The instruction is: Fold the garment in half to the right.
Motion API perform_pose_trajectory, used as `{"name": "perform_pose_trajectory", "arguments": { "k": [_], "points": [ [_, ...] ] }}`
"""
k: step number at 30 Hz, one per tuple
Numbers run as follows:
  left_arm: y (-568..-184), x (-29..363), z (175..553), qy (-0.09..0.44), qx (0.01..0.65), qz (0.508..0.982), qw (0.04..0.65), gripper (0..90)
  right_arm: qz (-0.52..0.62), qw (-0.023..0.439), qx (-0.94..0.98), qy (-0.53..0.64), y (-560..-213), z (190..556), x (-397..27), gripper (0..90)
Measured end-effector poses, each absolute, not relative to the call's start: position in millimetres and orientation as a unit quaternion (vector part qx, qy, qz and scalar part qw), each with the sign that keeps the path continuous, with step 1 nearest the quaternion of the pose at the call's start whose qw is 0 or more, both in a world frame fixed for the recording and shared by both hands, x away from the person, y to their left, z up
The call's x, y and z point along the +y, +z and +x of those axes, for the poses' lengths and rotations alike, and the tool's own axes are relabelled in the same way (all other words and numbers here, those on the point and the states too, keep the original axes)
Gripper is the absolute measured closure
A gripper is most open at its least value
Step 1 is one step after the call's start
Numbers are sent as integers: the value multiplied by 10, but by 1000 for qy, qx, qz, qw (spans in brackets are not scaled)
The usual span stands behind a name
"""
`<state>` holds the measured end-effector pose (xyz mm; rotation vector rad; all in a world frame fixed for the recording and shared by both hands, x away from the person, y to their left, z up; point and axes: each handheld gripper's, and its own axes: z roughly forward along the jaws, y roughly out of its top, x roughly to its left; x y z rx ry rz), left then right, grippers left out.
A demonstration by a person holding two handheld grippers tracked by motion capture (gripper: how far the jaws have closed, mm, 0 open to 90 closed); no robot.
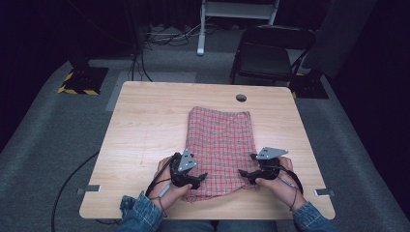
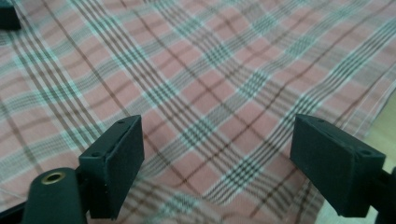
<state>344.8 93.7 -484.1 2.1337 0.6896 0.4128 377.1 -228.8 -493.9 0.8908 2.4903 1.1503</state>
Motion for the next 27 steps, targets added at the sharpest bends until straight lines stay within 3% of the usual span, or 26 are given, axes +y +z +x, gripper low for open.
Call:
{"name": "perform_pose_trajectory", "arguments": {
  "k": [14,27],
  "points": [
    [-4423,1123,3434,187,293,830,436,145,284,145,845,430,-4542,3779,-2328,169],
    [-4368,1409,3416,208,319,817,432,148,289,156,839,434,-4437,3771,-2501,170]
  ]
}}
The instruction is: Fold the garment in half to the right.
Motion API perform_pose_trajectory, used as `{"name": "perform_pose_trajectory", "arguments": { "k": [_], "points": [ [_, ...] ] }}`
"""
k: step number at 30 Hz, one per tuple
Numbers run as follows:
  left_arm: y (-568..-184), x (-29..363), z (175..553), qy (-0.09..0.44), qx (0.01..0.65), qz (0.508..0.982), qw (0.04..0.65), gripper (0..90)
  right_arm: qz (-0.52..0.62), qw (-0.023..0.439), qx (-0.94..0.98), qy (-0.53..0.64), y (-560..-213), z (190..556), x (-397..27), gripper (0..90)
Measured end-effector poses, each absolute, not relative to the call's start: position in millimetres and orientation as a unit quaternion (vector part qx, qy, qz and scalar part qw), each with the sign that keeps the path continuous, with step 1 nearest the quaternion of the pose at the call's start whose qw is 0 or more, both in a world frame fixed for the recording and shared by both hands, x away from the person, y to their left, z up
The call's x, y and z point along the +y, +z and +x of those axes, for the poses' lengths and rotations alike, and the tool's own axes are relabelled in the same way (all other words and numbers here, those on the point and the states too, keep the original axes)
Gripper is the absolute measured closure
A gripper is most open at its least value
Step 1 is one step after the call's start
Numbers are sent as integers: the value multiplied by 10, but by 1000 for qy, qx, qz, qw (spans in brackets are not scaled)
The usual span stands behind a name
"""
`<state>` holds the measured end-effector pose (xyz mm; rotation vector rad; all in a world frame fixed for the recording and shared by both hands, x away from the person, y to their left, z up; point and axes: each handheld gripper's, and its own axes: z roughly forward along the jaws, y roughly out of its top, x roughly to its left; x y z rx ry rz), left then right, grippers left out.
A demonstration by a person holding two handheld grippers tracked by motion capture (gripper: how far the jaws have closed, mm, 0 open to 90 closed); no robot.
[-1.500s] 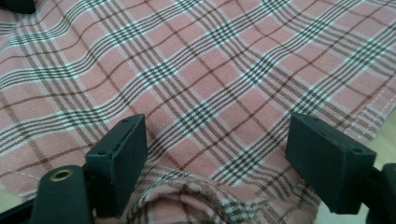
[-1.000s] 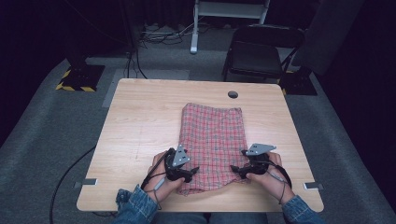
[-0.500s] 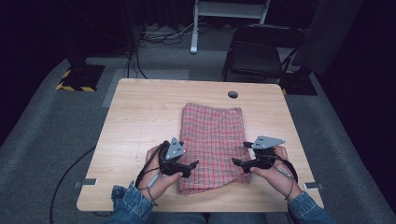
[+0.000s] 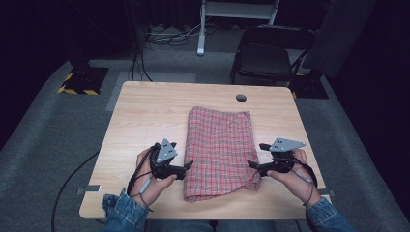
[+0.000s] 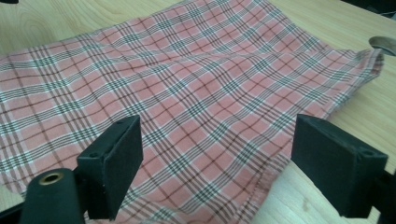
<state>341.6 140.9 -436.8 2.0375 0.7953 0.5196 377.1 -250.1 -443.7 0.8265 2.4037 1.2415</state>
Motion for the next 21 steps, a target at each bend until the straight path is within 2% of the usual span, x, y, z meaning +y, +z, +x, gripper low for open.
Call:
{"name": "perform_pose_trajectory", "arguments": {
  "k": [21],
  "points": [
    [-4413,1961,3363,225,361,801,422,148,321,177,827,427,-4396,3693,-2957,170]
  ]
}}
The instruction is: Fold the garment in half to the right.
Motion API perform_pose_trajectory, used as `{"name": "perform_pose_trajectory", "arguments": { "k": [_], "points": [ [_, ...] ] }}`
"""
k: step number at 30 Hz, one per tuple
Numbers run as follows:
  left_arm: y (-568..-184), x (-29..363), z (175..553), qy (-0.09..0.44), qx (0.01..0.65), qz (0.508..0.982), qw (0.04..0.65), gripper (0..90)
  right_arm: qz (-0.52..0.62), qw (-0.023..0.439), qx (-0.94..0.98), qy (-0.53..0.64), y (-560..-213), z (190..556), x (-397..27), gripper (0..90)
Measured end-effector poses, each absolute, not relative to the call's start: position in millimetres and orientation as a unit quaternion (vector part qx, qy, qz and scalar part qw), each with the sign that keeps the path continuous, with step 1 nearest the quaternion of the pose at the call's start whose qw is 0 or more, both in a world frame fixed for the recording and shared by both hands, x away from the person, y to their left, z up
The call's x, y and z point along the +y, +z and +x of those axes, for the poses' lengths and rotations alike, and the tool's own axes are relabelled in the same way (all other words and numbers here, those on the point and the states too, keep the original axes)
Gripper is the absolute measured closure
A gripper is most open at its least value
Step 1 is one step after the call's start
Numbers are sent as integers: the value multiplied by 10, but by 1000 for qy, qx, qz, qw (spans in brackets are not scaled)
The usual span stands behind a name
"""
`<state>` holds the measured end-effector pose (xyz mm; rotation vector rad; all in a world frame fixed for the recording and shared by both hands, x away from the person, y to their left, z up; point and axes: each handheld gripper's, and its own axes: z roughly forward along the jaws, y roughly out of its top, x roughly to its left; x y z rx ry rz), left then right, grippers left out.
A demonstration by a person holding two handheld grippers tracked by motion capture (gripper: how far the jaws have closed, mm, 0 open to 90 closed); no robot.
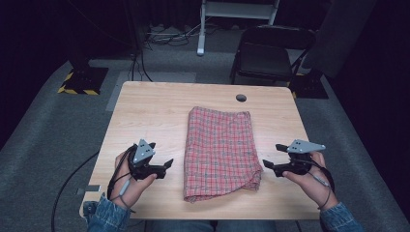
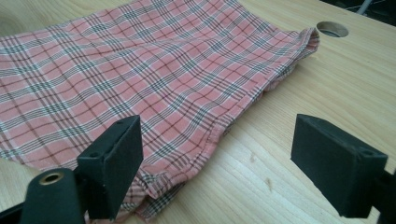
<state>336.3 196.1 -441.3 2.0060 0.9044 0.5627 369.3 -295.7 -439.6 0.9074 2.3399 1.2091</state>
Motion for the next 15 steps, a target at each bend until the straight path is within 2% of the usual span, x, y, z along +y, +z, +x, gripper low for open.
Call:
{"name": "perform_pose_trajectory", "arguments": {
  "k": [15],
  "points": [
    [-4589,2279,3337,220,396,799,395,134,337,185,823,419,-4499,3631,-3239,168]
  ]
}}
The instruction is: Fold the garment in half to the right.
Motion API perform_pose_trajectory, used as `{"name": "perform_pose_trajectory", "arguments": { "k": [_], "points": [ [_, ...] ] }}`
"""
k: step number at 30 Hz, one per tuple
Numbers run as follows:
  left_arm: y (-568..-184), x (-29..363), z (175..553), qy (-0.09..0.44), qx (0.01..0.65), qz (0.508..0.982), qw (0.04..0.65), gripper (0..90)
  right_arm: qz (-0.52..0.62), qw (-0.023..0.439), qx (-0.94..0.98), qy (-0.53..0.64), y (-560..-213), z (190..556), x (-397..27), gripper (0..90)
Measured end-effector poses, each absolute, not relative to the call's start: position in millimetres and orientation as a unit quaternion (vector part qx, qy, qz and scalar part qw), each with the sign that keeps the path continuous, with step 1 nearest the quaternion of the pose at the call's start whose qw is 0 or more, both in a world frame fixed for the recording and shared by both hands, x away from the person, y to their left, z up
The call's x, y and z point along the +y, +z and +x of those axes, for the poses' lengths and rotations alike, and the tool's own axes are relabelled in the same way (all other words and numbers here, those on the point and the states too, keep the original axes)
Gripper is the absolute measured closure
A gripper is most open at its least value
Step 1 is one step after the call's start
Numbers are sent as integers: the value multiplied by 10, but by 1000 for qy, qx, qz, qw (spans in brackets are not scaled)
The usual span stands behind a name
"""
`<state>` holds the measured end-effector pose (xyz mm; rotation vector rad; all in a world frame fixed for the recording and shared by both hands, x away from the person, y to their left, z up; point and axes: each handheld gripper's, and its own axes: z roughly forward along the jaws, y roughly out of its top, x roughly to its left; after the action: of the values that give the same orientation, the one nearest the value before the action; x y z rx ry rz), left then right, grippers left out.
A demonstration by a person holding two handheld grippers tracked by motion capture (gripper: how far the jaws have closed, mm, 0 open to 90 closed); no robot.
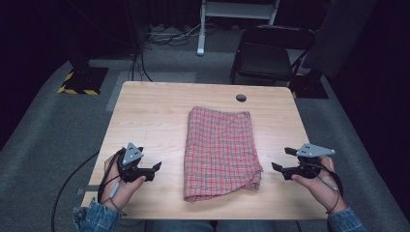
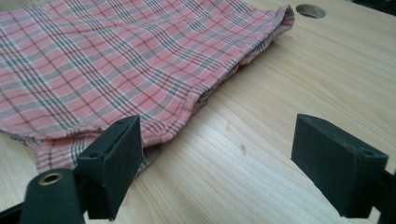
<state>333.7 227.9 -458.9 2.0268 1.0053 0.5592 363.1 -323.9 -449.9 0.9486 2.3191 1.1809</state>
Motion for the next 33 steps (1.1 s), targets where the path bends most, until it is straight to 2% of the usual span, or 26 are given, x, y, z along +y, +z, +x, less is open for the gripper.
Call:
{"name": "perform_pose_trajectory", "arguments": {
  "k": [24,33],
  "points": [
    [-4861,2673,3324,217,450,789,358,109,371,174,822,396,-4874,3533,-3587,164],
    [-4945,2769,3299,200,474,794,323,107,384,162,829,374,-5065,3457,-3689,161]
  ]
}}
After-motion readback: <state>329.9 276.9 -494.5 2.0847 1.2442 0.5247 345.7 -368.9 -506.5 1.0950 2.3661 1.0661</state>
